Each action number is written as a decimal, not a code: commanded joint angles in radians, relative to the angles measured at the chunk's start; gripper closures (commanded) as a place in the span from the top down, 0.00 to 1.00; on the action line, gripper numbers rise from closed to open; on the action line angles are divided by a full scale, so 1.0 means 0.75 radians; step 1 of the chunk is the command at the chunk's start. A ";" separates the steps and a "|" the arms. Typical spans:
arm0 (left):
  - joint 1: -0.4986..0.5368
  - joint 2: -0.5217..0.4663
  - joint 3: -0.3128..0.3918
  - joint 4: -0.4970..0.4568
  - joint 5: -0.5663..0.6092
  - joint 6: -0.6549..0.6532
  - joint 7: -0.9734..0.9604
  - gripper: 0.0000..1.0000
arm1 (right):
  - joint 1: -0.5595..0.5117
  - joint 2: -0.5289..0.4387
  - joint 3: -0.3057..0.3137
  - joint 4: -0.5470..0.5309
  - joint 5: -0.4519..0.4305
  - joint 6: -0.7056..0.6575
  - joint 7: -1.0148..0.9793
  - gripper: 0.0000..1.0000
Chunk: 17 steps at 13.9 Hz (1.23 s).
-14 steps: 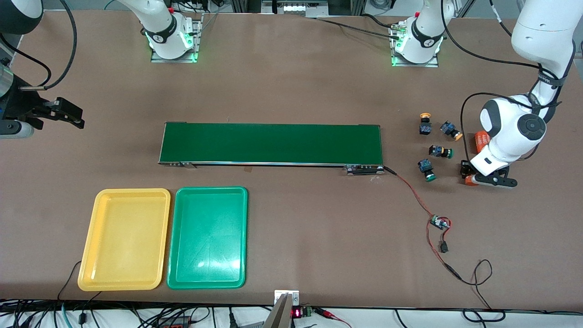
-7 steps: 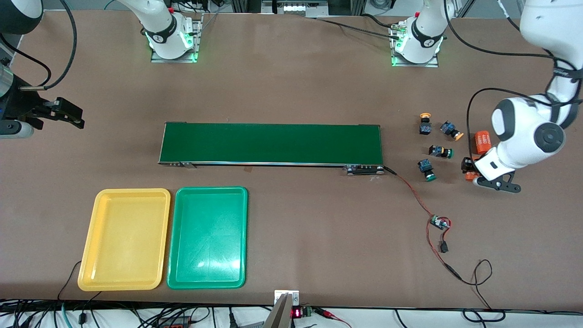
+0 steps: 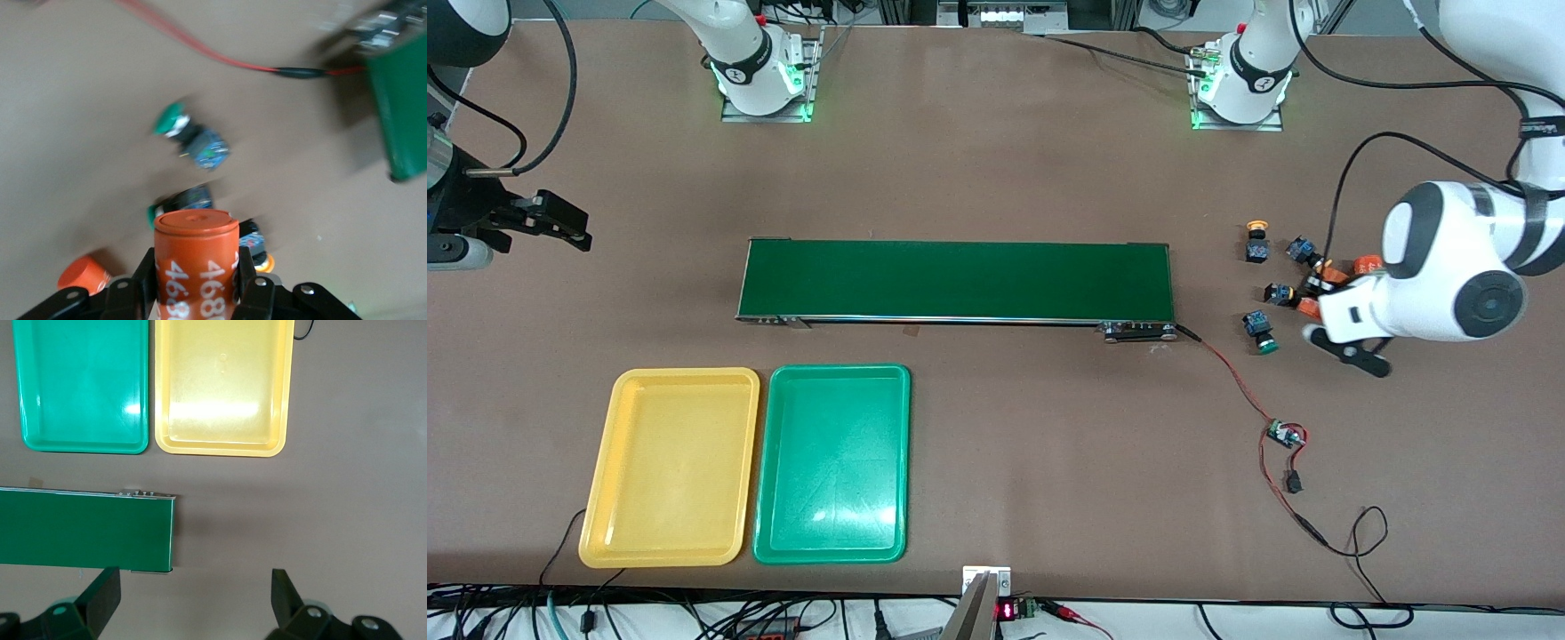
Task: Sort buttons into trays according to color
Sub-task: 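Carry the orange cylinder onto the conveyor belt and open the left gripper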
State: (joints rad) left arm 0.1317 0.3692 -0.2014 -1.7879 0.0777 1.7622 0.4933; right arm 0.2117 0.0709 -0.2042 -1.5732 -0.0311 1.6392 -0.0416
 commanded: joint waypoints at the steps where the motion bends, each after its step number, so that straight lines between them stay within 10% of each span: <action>1: 0.027 -0.007 -0.152 0.011 -0.003 -0.032 0.231 0.17 | -0.004 -0.011 0.002 -0.011 0.019 0.011 0.002 1.00; 6: 0.006 0.058 -0.406 -0.042 0.001 0.135 0.442 0.18 | -0.004 -0.011 0.002 -0.011 0.019 0.015 0.002 1.00; 17: -0.065 0.121 -0.456 -0.248 0.009 0.632 0.772 0.18 | -0.008 -0.009 0.000 -0.011 0.017 0.019 0.002 1.00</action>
State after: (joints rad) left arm 0.0711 0.4799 -0.5382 -1.9580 0.0773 2.2232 1.0281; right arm 0.2114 0.0711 -0.2056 -1.5737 -0.0310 1.6431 -0.0415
